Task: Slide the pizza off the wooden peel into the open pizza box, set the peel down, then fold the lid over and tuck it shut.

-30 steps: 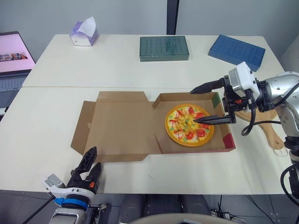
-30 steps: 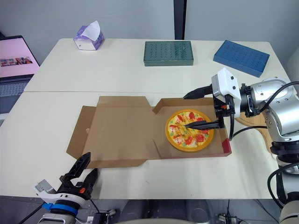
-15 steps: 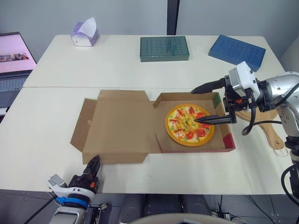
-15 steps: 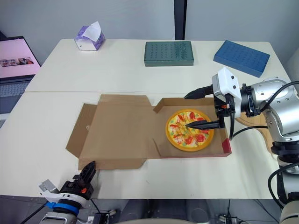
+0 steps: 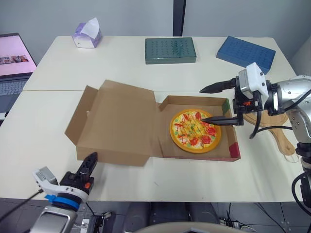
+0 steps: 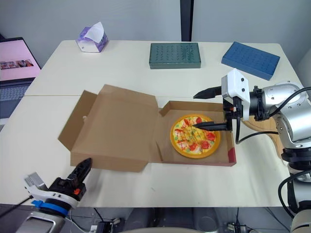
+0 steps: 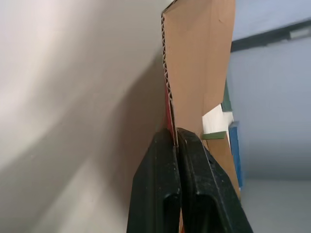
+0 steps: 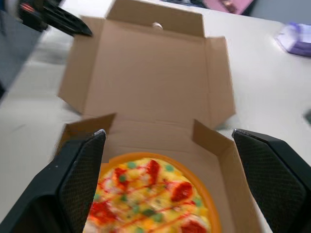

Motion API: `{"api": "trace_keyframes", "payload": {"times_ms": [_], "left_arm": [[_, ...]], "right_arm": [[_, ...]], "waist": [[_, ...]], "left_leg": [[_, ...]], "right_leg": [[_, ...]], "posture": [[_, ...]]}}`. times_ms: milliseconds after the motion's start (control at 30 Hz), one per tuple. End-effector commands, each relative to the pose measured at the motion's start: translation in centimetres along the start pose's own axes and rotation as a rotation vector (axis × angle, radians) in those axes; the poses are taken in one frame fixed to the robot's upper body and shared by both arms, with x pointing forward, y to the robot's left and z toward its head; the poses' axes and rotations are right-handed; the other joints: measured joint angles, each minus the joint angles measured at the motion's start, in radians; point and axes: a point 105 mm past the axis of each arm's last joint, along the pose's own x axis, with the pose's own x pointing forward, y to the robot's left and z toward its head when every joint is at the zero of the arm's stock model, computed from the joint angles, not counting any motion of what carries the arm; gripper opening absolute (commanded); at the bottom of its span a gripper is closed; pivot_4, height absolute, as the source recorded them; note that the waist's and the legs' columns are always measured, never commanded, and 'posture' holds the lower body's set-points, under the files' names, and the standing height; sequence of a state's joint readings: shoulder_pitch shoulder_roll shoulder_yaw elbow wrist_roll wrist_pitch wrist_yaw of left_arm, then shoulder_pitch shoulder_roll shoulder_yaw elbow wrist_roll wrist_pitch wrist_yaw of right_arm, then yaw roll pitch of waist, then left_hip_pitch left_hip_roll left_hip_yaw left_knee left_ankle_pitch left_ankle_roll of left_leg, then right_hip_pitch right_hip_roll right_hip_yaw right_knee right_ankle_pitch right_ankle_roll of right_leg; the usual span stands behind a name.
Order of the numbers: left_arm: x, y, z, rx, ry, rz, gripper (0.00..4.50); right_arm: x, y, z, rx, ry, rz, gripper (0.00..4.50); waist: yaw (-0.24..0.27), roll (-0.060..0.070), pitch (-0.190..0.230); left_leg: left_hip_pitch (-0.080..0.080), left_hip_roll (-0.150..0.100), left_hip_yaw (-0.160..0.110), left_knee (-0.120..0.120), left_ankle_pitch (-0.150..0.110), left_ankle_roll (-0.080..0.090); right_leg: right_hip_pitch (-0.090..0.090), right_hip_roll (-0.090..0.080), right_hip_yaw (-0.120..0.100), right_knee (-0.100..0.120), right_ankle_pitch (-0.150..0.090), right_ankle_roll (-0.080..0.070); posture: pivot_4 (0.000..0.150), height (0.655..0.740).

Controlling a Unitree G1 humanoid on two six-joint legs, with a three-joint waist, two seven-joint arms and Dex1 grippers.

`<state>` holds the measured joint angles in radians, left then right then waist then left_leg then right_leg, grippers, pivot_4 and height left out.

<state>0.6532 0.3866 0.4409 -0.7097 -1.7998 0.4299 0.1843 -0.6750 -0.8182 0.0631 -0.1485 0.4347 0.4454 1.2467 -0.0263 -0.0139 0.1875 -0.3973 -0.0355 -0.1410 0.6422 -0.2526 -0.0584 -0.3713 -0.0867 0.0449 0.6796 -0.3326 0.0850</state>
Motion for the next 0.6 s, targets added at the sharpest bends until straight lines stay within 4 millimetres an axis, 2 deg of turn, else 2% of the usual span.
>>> {"api": "trace_keyframes", "payload": {"times_ms": [33,67,200,367,533,600], "left_arm": [[0.0,-2.0,2.1,0.126,-0.033,-0.069,0.06],[0.1,-2.4,2.7,0.156,-0.042,-0.082,0.06],[0.9,-3.9,4.5,0.272,-0.036,-0.140,0.00],[2.0,-5.2,5.6,0.407,0.016,-0.197,0.00],[3.2,-6.2,6.6,0.533,0.072,-0.250,0.00],[3.7,-6.4,7.1,0.563,0.081,-0.265,0.00]], "right_arm": [[-0.5,-2.4,-0.5,-0.038,0.061,-0.148,4.50],[-0.5,-3.0,-1.1,-0.039,0.086,-0.181,4.50],[-0.9,-5.7,-3.3,-0.048,0.198,-0.305,3.57],[-0.3,-7.5,-5.7,-0.140,0.341,-0.334,1.77],[0.3,-7.8,-8.8,-0.235,0.500,-0.259,0.03],[0.4,-7.7,-9.9,-0.242,0.536,-0.237,0.03]], "waist": [[-0.001,0.000,0.000],[-0.001,0.000,0.000],[-0.003,0.000,0.000],[-0.005,0.000,0.000],[-0.006,0.000,0.000],[-0.006,0.000,0.000]], "left_leg": [[0.000,0.000,0.001,0.000,0.000,0.000],[0.000,0.000,0.001,0.000,0.000,0.000],[0.000,0.000,0.001,-0.001,0.000,0.000],[0.000,0.000,0.002,-0.002,0.000,-0.001],[0.000,0.000,0.002,-0.003,0.001,-0.001],[0.000,0.000,0.002,-0.003,0.001,-0.002]], "right_leg": [[0.000,0.000,0.001,0.000,0.000,0.000],[0.000,0.000,0.001,0.000,0.000,0.000],[-0.001,0.000,0.001,0.000,0.000,0.000],[-0.002,0.000,0.001,0.000,0.000,0.000],[-0.002,0.000,0.001,0.000,0.000,0.000],[-0.002,0.000,0.001,0.000,0.000,0.000]], "posture": [[0.150,0.7400],[0.150,0.7400],[0.150,0.7400],[0.150,0.7400],[0.150,0.7400],[0.150,0.7400]]}}
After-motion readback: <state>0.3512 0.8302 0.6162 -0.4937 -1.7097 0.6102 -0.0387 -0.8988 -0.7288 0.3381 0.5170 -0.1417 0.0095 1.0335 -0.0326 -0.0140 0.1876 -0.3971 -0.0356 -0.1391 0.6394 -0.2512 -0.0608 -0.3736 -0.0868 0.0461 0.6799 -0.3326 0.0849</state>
